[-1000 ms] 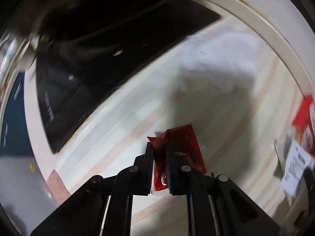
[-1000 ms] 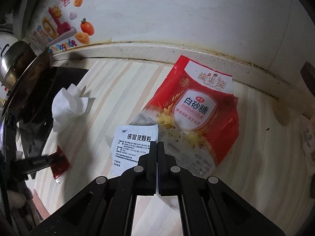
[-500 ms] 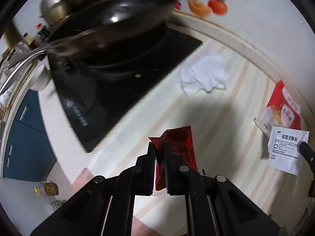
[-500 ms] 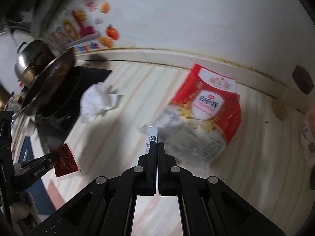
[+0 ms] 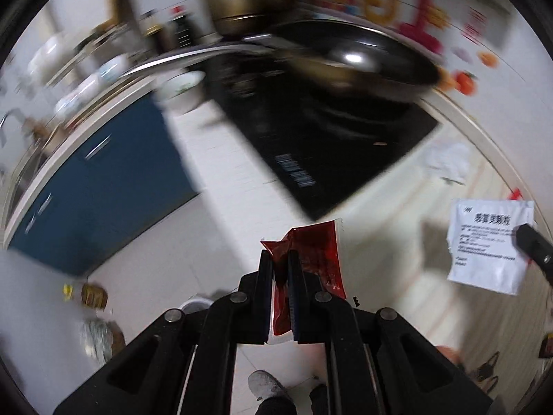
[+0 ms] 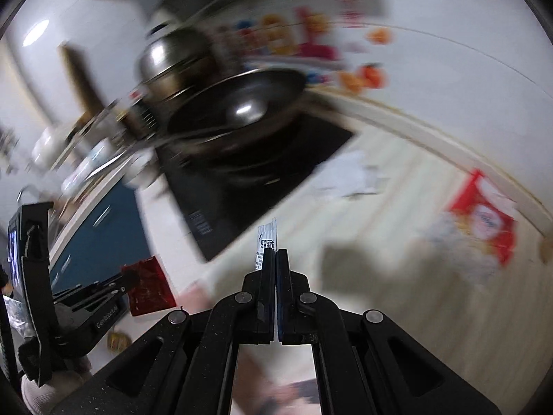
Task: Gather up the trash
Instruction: 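Carry packet and sachet over the trash bin and open both tools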
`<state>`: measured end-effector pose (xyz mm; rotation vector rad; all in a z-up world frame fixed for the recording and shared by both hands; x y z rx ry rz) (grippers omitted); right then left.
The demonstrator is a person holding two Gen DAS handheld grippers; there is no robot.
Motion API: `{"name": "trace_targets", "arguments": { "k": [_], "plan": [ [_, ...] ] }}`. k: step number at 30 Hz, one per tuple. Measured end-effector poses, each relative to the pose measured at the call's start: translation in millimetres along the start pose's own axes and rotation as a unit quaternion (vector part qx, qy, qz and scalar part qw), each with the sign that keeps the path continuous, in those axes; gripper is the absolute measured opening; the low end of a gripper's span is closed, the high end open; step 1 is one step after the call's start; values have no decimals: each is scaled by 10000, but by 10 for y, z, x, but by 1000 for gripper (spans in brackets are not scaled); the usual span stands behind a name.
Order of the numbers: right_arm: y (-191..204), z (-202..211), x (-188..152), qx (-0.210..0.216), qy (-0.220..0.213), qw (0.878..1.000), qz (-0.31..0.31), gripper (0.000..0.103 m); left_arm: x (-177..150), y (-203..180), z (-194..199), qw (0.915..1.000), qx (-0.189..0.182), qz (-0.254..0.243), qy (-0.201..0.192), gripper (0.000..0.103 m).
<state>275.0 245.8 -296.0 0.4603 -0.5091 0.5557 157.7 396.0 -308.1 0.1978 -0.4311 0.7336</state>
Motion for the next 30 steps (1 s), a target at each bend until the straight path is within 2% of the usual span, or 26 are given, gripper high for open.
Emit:
{"name": "trace_targets", "arguments": {
  "k": [6,10,13,16,21,25,30],
  "plan": [
    [1173,-505,-519,470,579,9946,725,0,-450,1202,-90,9950,402,893,210,5],
    [1811,-919,-1003,648,1012,9862,1137,0,-876,1919,-340,9869,622,1412,479,5],
    [2288,-1319,-1505,729,1349,9768,1495,0,-1239,2372,-659,9788,739,1758,746,5],
    [2608,-1719,-1972,766,1625,9678,1761,0,-1675,2808,-1134,9683,813,2101,1080,5],
    [2922,-2735,-2974,804,2207,9530,1913,0,-2428,3351,-2077,9490,743,2635,1567,6],
    [2913,-3676,-3748,889,2671,9425,1802,0,-3013,3593,-3066,9315,405,3053,1937,6],
    [2810,-4874,-4602,869,3060,9308,1799,0,-3539,3667,-4190,9203,204,3158,2301,6]
  ]
}}
Point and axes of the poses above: each gripper's, at about its wrist camera, not at the fingertips, and z roughly against the way its jaws point, y to its left, x to its top, the point moved 6 cm from there along -z, roughly the way its jaws point, and after that the axes turned 2 degrees about -x, right-handed, at the moved point
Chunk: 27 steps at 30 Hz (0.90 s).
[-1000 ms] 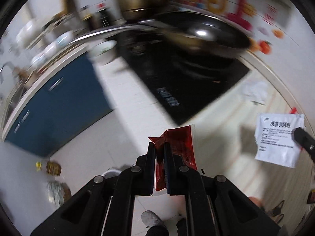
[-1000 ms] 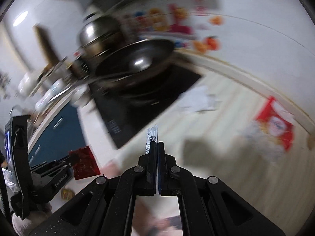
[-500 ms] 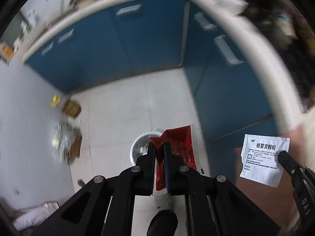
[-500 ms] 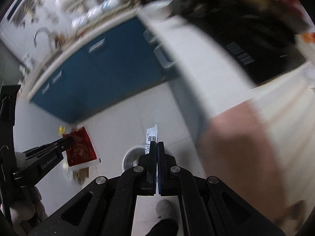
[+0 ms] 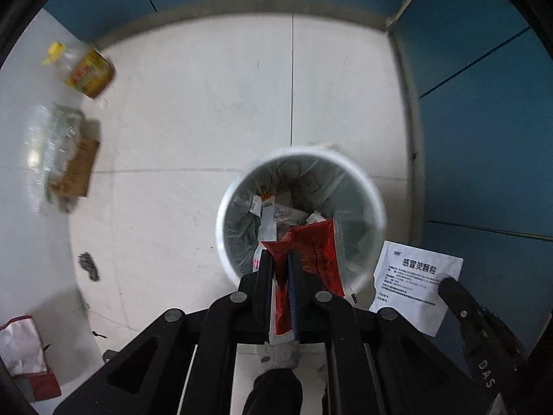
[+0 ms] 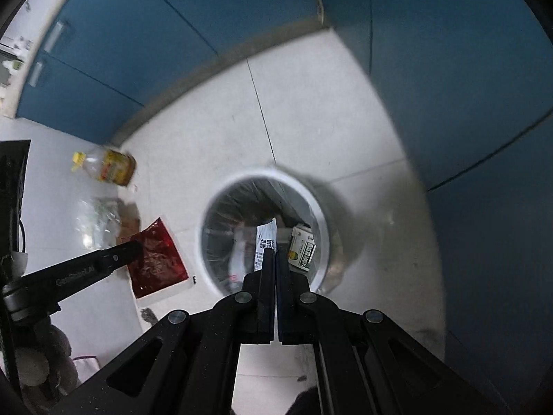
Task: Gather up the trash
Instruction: 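Carry packet and sachet over the trash bin and open both tools, then raise both tools from the bin back toward the counter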
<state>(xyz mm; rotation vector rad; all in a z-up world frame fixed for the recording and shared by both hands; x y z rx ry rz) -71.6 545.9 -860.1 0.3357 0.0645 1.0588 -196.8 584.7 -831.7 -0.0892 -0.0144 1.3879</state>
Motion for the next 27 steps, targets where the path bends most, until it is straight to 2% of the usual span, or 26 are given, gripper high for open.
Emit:
{"name": "trace_targets", "arguments": {
  "k": [2,4,7,8,9,10,11,13,16,18,22,27],
  "plan": [
    [-91,-430,-5,-1,129,9999,17,0,33,59,-412,9999,33,13,163,9],
    [-152,-776,-11,-44,198,9997,97,0,39,99,-651,9997,26,76,233,11],
    [-168,-1227,-20,-96,414,9985,333,0,58,146,-827,9995,125,78,266,11],
    [-144,-1304,-24,-103,495,9980,381,1,63,172,-833,9995,150,56,256,18],
    [-129,-1369,-19,-137,561,9975,416,2,64,198,-828,9996,188,64,214,43],
    [-129,-1423,-57,-208,637,9967,456,9,63,213,-805,9996,211,86,185,64],
    [-144,-1435,-53,-205,678,9963,484,17,60,238,-773,9996,217,100,147,94],
    [-167,-1379,-63,-310,680,9958,533,74,49,292,-648,9994,329,122,14,97],
    [-140,-1145,-63,-636,563,9934,773,92,16,343,-398,9982,558,82,-226,97],
    [-119,-996,-93,-804,521,9915,881,103,-15,362,-198,9963,745,4,-424,97],
    [-11,-464,-155,-1018,324,9893,998,103,-179,354,397,9921,944,-139,-818,97],
    [175,471,-247,-1042,78,9896,985,103,-434,299,1241,9890,854,-258,-1176,101]
  ]
}}
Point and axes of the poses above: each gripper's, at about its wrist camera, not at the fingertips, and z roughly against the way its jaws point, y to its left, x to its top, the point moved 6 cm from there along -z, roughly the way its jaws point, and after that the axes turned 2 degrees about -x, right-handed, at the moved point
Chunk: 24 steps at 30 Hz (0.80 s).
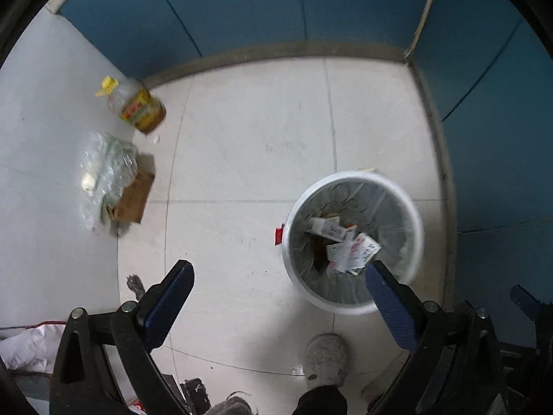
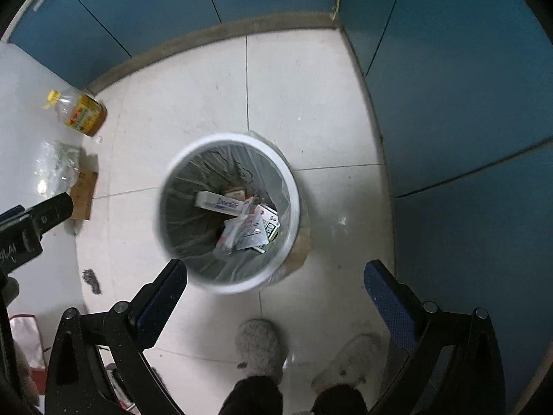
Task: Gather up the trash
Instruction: 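Raise both tools from the bin back toward the counter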
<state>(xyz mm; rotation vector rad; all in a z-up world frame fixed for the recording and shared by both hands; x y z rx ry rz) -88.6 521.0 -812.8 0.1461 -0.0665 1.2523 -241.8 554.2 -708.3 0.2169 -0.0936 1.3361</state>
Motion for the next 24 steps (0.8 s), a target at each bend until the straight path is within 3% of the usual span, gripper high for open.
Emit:
{"name": "trace_targets", "arguments": {
  "k": [4,12,17,21,24],
  "plan": [
    [5,826,-66,-57,-232,9997,3,103,-41,81,796,9994,-179,104,-291,101],
    [-181,2873,-214,-139,-1024,9946,-10,103,-188,132,2353,9962,-333,276,-754,101],
    [-269,3838,-354,-47,-1301,9915,60,103,-294,136,3204,9929,-380,267,-1100,101],
    [-351,4419,-502,212,-1440,9894,-16,103,-361,149,3686,9900,-383,383,-1306,101],
    [-479,4791,-595,756,-1582,9839,-358,103,-367,96,4088,9860,-325,340,-1598,101]
  ]
}}
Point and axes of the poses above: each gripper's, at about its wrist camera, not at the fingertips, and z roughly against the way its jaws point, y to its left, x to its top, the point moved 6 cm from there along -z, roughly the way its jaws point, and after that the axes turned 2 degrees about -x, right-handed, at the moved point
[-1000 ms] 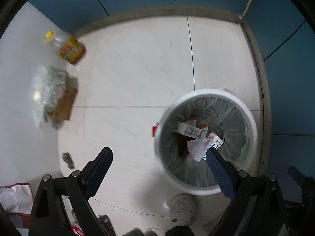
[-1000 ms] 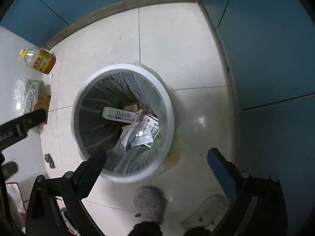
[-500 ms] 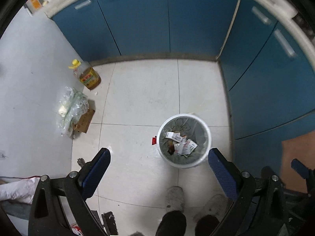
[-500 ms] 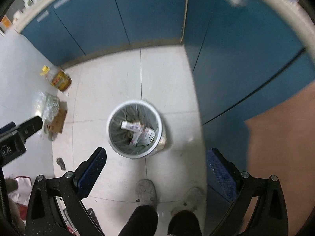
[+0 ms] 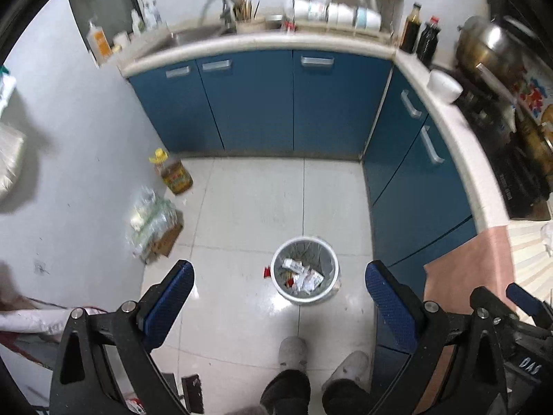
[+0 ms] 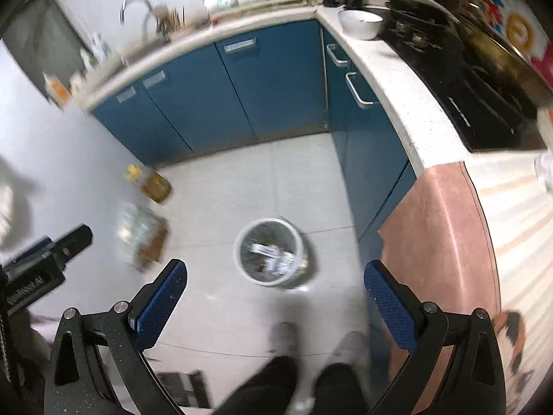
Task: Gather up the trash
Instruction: 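Raise both tools from the bin back toward the counter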
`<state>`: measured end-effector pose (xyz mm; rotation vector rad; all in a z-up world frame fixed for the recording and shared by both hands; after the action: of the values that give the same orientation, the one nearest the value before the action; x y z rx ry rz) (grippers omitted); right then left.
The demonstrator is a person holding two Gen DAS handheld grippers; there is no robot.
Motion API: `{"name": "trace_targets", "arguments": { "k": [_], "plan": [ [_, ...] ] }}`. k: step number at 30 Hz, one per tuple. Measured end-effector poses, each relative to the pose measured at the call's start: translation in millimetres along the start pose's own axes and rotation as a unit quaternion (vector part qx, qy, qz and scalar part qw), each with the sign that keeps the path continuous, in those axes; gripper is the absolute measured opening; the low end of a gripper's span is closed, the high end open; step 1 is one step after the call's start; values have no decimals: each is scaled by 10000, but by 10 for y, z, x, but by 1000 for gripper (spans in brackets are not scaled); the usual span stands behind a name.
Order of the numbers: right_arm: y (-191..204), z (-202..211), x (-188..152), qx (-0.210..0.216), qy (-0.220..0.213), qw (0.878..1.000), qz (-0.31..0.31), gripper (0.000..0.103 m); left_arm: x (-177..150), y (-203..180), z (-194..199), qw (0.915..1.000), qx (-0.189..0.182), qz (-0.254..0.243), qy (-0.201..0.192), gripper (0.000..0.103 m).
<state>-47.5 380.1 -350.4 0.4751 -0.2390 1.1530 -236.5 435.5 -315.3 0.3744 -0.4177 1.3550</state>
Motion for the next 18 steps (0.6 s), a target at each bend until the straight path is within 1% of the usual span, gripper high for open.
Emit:
{"name": "trace_targets", "arguments": {
  "k": [1,3,4,6,7,8,9,10,11,12,13,14,16,17,18],
  "plan": [
    [-52,131,28,151,-93,9997,-158,103,43,-38,108,9999,7,-32,-124,101],
    [-170,330,78,300,-323,9981,-435,103,173,-203,338,9988,103,-204,-440,101],
    [-278,477,115,351,-487,9964,-602,103,243,-315,418,9977,122,-335,-584,101],
    [-628,802,191,315,-841,9906,-1034,103,398,-659,632,9930,72,-653,-977,101],
    [-761,874,201,301,-928,9883,-1175,103,461,-848,713,9904,1,-798,-1129,101],
    [-990,1011,205,222,-1055,9839,-1426,103,521,-1154,784,9871,-183,-1036,-1209,101],
    [-1168,1105,207,117,-1132,9801,-1625,103,549,-1366,814,9848,-322,-1218,-1197,101],
    [-1488,1239,171,-59,-1226,9731,-1948,103,567,-1611,837,9819,-441,-1421,-1168,101],
    [-1715,1307,132,-192,-1275,9675,-2176,103,572,-2013,842,9763,-577,-1743,-1142,101],
    [-2045,1388,58,-425,-1302,9585,-2501,103,557,-2256,858,9722,-649,-1943,-1132,101],
    [-2260,1432,0,-562,-1302,9518,-2719,103,525,-2634,846,9660,-701,-2232,-1101,101],
    [-2616,1518,-118,-773,-1317,9387,-3090,103,479,-2978,825,9602,-718,-2483,-1055,101],
    [-3346,1641,-419,-1271,-1270,9074,-3799,103,349,-3564,776,9489,-817,-2887,-978,101],
    [-3642,1678,-558,-1429,-1239,8932,-4079,103,248,-3992,698,9399,-853,-3180,-908,101],
    [-3932,1712,-692,-1567,-1223,8779,-4356,103,189,-4271,665,9343,-879,-3350,-843,101]
  ]
}}
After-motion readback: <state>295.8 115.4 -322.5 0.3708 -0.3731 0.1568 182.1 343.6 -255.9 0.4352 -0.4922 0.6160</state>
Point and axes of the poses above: each gripper's, at about its wrist camera, not at the fingertips, and z roughly against the way its jaws point, y to its left, x to its top, the point moved 6 cm from there along -z, roughly the way its jaws point, and after that the axes turned 2 degrees about -x, right-handed, at the moved point
